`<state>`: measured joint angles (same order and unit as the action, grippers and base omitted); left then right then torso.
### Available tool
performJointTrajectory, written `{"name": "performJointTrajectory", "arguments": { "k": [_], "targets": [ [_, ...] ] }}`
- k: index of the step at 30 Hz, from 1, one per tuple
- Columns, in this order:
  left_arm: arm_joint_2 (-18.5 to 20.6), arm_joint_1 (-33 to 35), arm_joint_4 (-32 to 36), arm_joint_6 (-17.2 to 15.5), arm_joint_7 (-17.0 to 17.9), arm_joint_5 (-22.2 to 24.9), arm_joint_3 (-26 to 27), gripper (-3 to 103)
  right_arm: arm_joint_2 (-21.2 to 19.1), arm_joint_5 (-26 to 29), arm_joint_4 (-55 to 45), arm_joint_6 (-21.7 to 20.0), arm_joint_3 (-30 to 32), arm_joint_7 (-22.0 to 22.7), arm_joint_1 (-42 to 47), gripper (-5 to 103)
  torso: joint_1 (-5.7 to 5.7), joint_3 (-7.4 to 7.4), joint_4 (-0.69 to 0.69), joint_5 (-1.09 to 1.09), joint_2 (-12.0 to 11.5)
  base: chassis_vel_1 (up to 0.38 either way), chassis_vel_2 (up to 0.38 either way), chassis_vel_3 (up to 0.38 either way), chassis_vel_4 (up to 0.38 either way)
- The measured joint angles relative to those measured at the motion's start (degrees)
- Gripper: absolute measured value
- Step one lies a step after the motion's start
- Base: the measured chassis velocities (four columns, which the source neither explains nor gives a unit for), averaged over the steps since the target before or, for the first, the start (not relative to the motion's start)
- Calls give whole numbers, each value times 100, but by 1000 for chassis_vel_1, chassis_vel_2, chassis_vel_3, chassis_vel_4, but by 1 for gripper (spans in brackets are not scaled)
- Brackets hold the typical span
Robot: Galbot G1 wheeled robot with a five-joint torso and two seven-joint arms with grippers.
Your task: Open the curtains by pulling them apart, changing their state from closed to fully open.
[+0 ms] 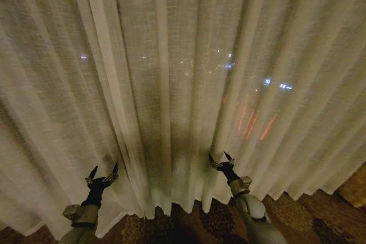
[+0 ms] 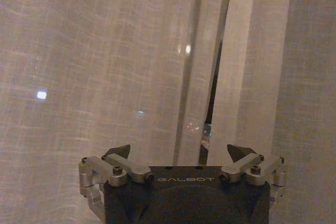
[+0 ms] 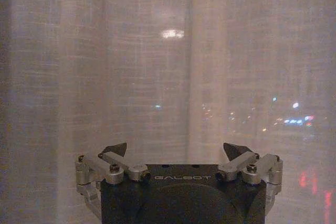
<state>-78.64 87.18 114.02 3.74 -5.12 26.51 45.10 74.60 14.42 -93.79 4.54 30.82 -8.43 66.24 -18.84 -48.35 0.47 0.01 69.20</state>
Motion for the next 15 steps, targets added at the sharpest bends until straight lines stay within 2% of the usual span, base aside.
{"name": "performJointTrajectory", "arguments": {
  "k": [6, 15],
  "targets": [
    [0, -1, 0, 0, 0, 0, 0, 100, -79, -55, 543, 5, -214, 473, -538, 100, -1, -1, -1, 0, 0, 0, 0, 0, 0],
    [0, -1, 0, 0, 0, 0, 0, 100, -9, -32, 1562, 254, -517, 624, -1252, 100, -4, -3, -1, -1, -2, 0, 0, 0, 0]
  ]
}}
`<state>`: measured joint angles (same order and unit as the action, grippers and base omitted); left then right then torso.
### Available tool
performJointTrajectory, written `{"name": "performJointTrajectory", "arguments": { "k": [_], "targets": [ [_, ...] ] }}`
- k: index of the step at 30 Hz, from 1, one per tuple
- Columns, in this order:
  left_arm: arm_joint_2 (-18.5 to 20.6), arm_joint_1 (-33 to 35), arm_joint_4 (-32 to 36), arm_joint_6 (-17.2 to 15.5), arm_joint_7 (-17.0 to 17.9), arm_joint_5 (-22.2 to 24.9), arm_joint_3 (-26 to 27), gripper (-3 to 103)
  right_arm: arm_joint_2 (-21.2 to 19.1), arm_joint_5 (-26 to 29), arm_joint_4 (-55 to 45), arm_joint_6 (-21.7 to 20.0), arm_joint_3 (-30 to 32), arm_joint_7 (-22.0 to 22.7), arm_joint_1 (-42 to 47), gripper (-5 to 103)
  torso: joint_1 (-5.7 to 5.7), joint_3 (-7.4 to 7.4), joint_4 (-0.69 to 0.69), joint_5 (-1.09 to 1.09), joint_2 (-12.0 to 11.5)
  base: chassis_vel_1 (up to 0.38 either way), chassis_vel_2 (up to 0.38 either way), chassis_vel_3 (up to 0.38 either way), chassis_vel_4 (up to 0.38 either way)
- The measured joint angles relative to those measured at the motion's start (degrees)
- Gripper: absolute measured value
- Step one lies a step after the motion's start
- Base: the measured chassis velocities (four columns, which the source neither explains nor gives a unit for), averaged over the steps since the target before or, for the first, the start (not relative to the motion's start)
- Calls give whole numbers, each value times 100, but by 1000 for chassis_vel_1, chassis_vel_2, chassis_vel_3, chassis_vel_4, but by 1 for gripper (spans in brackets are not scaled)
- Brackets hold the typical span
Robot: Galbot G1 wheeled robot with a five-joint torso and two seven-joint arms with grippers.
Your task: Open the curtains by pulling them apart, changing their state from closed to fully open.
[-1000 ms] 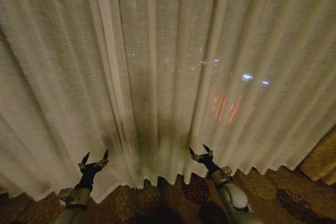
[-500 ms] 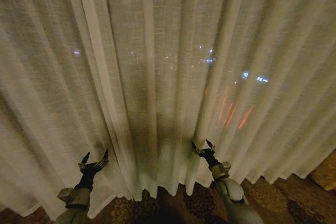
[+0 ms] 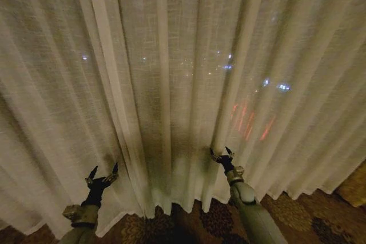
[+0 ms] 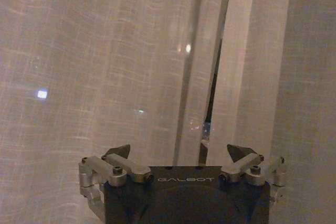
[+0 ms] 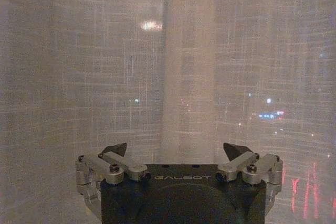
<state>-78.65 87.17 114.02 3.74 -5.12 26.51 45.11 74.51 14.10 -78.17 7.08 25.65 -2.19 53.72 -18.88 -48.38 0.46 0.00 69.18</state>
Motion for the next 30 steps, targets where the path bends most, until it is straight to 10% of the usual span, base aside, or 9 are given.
{"name": "performJointTrajectory", "arguments": {
  "k": [17, 30],
  "targets": [
    [0, 0, 0, 0, 0, 0, 0, 100, 226, -357, 1653, 376, -94, 65, -1367, 99, 0, 0, 0, 1, 0, 0, 0, 0, 0],
    [0, 0, 0, 0, 0, 0, 0, 100, 224, -254, 1491, 499, -222, -73, -1261, 57, 0, 0, 0, 1, 0, 0, 0, 0, 0]
  ]
}}
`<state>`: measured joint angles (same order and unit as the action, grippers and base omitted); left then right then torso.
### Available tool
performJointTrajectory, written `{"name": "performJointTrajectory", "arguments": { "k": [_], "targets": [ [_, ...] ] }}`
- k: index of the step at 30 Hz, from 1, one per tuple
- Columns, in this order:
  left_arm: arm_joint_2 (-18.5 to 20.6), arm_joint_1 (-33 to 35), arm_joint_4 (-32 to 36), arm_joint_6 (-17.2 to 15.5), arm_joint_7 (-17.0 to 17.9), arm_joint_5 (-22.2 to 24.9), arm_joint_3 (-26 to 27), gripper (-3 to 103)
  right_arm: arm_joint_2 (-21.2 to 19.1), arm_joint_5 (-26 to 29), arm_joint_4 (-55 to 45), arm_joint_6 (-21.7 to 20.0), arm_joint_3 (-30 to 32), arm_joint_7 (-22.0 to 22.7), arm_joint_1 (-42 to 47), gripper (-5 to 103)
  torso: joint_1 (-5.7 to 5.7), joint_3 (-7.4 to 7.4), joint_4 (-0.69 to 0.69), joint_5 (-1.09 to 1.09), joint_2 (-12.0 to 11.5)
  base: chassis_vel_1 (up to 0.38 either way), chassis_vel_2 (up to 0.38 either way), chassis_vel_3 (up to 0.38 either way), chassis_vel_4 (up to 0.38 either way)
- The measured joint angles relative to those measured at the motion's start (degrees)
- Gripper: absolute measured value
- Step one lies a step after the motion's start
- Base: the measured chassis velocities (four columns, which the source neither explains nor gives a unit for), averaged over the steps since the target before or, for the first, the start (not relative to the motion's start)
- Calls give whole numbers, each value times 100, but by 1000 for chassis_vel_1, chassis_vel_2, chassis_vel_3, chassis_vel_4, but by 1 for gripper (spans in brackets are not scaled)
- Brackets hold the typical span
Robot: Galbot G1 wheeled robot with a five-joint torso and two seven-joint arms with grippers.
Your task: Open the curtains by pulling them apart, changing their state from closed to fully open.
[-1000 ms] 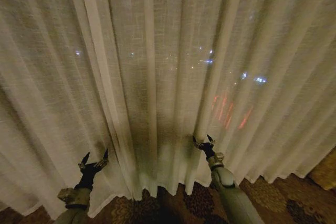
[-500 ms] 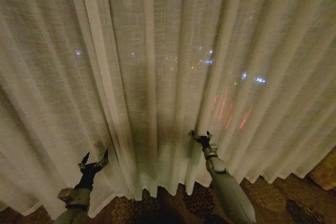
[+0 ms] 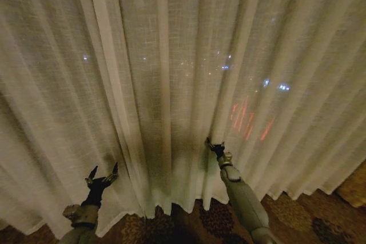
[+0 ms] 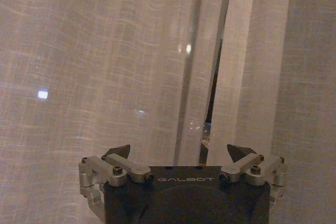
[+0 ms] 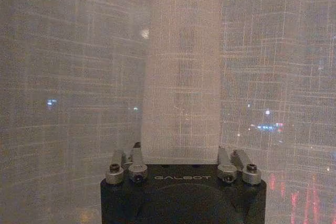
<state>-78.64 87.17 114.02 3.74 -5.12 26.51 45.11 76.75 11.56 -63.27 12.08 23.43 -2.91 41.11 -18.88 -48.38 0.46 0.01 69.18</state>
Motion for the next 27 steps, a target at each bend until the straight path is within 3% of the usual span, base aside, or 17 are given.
{"name": "performJointTrajectory", "arguments": {
  "k": [3, 5, 9, 11, 14, 27],
  "targets": [
    [0, 0, 0, 0, 0, 0, 0, 100, -16, 55, -145, -16, -37, -26, 97, 40, 0, 0, 0, 0, 0, 0, 0, 0, 0],
    [0, 0, 0, 0, 0, 0, 0, 100, -17, 76, -185, -23, -48, -29, 125, 40, 0, 0, 0, 0, 0, 0, 0, 0, 0],
    [0, 1, 0, 0, 0, 0, 0, 100, -55, 201, -310, -49, -86, -127, 222, 19, 0, 0, 0, 0, 0, 0, 0, 0, 0],
    [0, 0, 0, 0, 0, 0, 0, 100, -63, 235, -312, -40, -87, -188, 236, 19, 0, 0, 0, 0, 0, 0, 0, 0, 0],
    [0, 0, 0, 0, 0, 0, 0, 100, -64, 340, -338, -16, -85, -374, 277, 4, 0, 0, 0, 0, 0, 0, 0, 0, 0],
    [0, 0, 0, 0, 0, 0, 0, 100, -75, 492, -375, 75, -16, -902, 392, 0, 0, 0, 0, 0, 0, 0, 0, 0, 0]
  ]
}}
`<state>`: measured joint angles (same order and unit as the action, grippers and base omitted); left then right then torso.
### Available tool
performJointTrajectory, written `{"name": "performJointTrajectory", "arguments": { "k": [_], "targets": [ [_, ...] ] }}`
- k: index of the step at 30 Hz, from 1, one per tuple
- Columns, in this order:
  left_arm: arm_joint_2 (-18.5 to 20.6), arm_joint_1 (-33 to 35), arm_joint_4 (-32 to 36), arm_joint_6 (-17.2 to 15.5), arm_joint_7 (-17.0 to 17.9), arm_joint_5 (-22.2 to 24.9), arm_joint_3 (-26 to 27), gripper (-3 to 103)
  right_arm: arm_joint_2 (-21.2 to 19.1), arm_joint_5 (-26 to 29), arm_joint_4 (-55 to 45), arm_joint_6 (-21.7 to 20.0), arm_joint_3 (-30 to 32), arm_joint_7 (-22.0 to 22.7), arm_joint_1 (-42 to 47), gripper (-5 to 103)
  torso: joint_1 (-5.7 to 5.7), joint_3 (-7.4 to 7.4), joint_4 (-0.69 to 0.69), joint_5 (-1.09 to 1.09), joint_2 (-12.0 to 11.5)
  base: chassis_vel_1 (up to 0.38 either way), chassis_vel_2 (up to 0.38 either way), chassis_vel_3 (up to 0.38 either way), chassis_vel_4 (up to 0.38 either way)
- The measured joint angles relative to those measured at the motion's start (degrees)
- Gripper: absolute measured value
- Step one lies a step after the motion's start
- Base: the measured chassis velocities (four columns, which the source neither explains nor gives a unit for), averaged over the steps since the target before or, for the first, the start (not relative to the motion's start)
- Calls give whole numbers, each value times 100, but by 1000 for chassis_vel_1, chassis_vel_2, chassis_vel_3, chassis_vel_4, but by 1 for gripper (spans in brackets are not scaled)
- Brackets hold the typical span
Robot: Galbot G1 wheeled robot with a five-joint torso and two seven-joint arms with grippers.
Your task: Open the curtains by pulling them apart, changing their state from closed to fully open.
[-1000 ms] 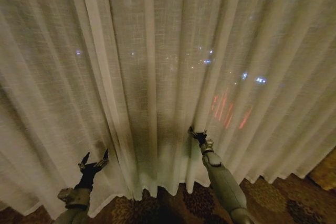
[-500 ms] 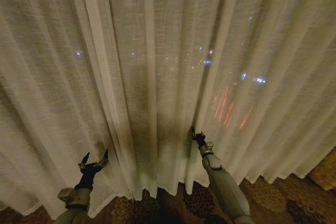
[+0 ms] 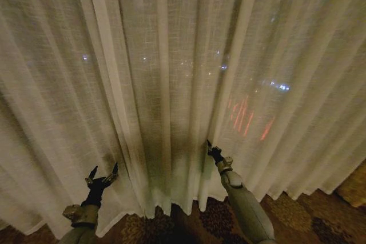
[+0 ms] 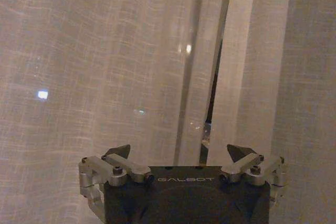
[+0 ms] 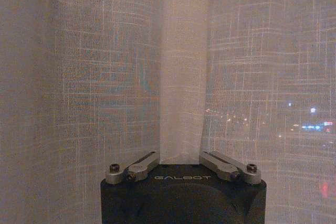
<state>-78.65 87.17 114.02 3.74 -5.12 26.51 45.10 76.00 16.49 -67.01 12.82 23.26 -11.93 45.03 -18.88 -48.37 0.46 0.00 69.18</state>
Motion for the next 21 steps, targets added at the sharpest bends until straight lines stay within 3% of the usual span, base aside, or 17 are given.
{"name": "performJointTrajectory", "arguments": {
  "k": [12, 21],
  "targets": [
    [0, 0, 0, 0, 0, 0, 0, 100, -118, 161, -51, -32, 117, -169, 71, 0, 0, 0, -1, 0, 0, -18, -15, 10, 12],
    [0, 0, 0, 0, 0, 0, 0, 100, -138, 186, -6, -27, 186, -293, 81, 0, -1, 0, 0, -1, 0, -173, -162, 174, 171]
  ]
}}
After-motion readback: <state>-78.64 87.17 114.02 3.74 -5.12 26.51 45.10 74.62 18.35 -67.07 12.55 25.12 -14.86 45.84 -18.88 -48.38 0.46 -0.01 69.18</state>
